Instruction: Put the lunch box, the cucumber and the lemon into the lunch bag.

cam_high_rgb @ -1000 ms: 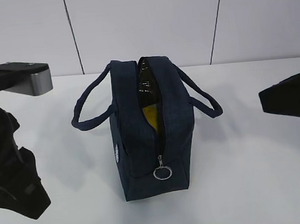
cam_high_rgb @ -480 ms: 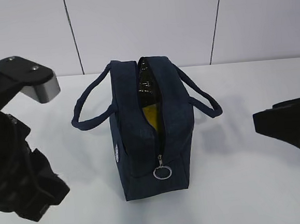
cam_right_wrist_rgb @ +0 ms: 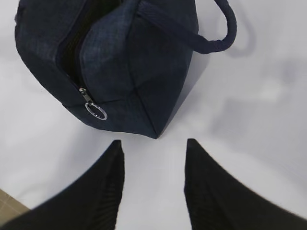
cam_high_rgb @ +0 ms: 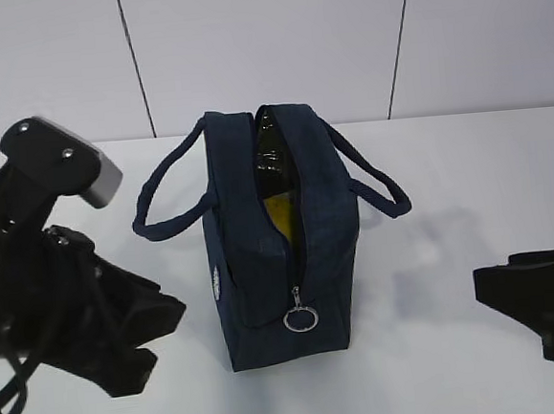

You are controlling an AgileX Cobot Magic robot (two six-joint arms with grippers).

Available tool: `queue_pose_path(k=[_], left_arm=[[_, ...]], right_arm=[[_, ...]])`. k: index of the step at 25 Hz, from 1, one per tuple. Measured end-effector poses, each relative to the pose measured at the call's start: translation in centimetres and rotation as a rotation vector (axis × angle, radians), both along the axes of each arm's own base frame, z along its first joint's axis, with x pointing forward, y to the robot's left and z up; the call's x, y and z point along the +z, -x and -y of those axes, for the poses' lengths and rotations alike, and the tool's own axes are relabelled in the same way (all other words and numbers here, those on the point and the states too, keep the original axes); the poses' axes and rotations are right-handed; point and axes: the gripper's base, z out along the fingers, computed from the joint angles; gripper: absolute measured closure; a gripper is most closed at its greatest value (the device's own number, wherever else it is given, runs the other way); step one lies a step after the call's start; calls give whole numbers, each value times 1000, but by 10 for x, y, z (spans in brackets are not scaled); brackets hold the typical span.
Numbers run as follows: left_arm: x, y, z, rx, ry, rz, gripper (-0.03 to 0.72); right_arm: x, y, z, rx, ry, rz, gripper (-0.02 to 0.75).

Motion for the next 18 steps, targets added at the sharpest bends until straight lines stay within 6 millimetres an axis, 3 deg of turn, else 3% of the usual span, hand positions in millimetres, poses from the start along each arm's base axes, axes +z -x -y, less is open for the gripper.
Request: queue_pose_path(k=[5, 10, 18], left_arm=[[-26, -11, 14, 2, 8, 14, 391], [-46, -22, 25, 6, 13, 24, 377], [-48, -26, 29, 9, 41, 53, 375]], right_arm=[[-16, -3, -3, 25, 54, -33, 436], [-29, -5, -22, 133, 118, -30, 436], [-54, -19, -43, 189, 200, -29, 436]])
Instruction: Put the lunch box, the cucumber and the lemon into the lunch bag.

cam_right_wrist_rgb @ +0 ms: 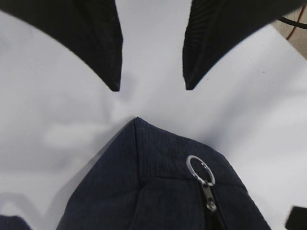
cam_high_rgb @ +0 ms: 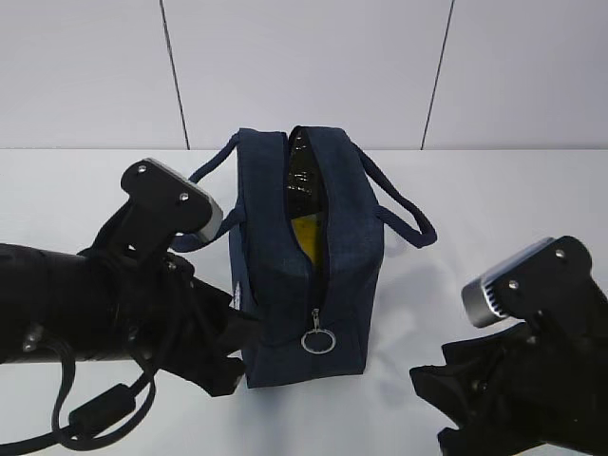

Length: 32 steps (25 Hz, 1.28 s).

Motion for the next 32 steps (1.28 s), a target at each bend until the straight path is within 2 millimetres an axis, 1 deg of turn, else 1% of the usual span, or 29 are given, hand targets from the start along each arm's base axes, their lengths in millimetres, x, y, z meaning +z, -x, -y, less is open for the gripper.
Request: queue_pose_path(k=[3, 7, 12, 18, 27, 29, 32], left_arm=[[1, -1, 1, 1, 11, 11, 375], [0, -1, 1, 2, 10, 8, 375], [-8, -2, 2, 3, -9, -10, 375], [-8, -3, 3, 3, -7, -8, 375], [-8, -3, 3, 5, -6, -10, 376], [-8, -3, 3, 5, -6, -10, 376], [-8, -3, 3, 5, -6, -10, 376]], right_arm=[[-5, -9, -7, -17, 6, -29, 436], [-3, -24, -19, -28, -1, -37, 436], [-14, -40, -34, -42, 21, -114, 436], [-24, -54, -47, -41, 48, -176, 435], [-27, -56, -49, -67, 34, -201, 427], [-27, -55, -50, -59, 36, -197, 444], [-24, -52, -59, 5, 48, -133, 478]])
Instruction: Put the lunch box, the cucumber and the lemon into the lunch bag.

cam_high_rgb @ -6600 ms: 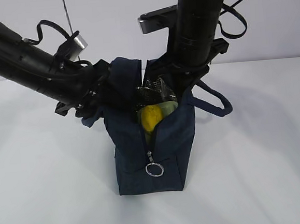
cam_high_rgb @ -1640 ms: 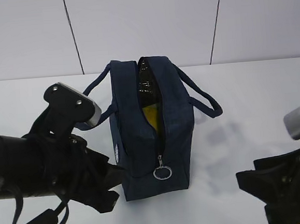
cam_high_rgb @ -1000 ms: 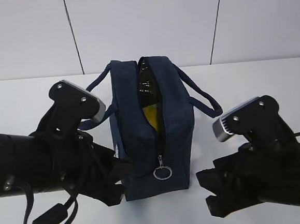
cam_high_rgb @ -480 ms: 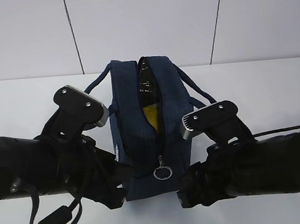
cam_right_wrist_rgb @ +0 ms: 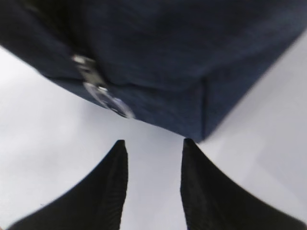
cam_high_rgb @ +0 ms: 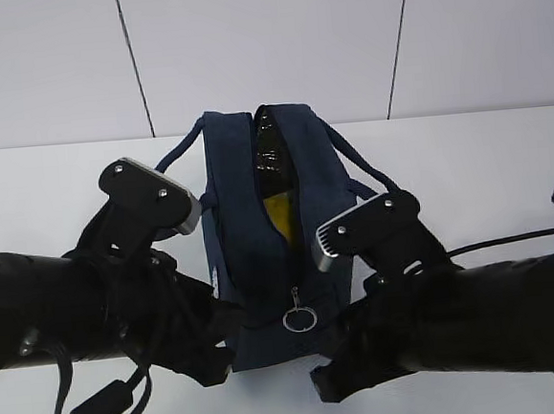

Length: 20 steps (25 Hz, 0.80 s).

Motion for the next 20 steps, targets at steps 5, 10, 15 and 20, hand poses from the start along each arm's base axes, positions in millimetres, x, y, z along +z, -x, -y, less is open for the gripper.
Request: queue_pose_path(k=[5, 10, 15, 20], left_arm=[[0, 0, 0, 0, 0, 0, 376], [0, 0, 0, 0, 0, 0, 376], [0, 0, 0, 0, 0, 0, 376], [0, 0, 0, 0, 0, 0, 384]], right_arm=[[-1, 16, -13, 76, -20, 79, 497], [12, 32, 6, 43, -94, 177, 498], [41, 53, 34, -26, -285, 334, 499], [34, 62, 44, -40, -314, 347, 499]])
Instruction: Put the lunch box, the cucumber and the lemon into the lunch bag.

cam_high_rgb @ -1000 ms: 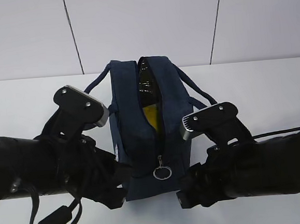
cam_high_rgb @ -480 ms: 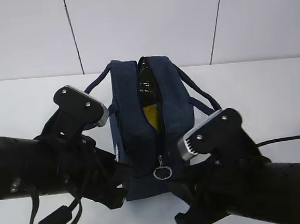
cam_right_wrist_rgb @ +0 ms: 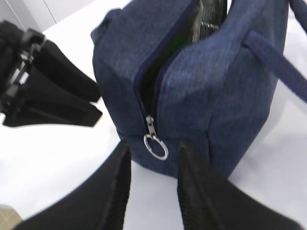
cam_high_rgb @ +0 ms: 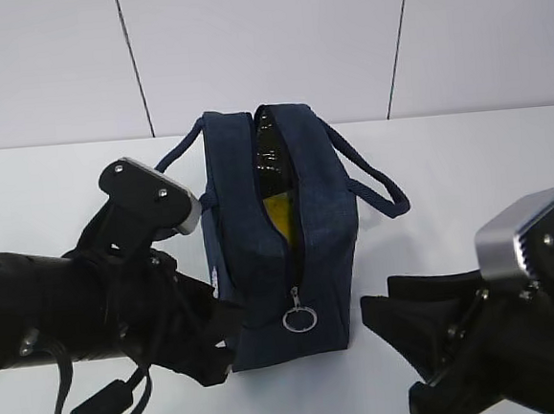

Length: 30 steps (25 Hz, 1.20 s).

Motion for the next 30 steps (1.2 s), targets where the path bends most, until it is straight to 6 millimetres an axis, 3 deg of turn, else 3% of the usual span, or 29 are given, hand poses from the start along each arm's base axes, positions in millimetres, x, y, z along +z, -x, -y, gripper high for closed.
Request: queue_pose_path(k=[8, 25, 30], left_arm=[[0, 0, 0, 0, 0, 0, 390], [0, 0, 0, 0, 0, 0, 390], [0, 0, 0, 0, 0, 0, 390]], right_arm=[[-29, -9, -8, -10, 84, -65, 499], [-66, -24, -27, 3, 56, -81, 496], [-67, -32, -39, 17, 36, -83, 496]])
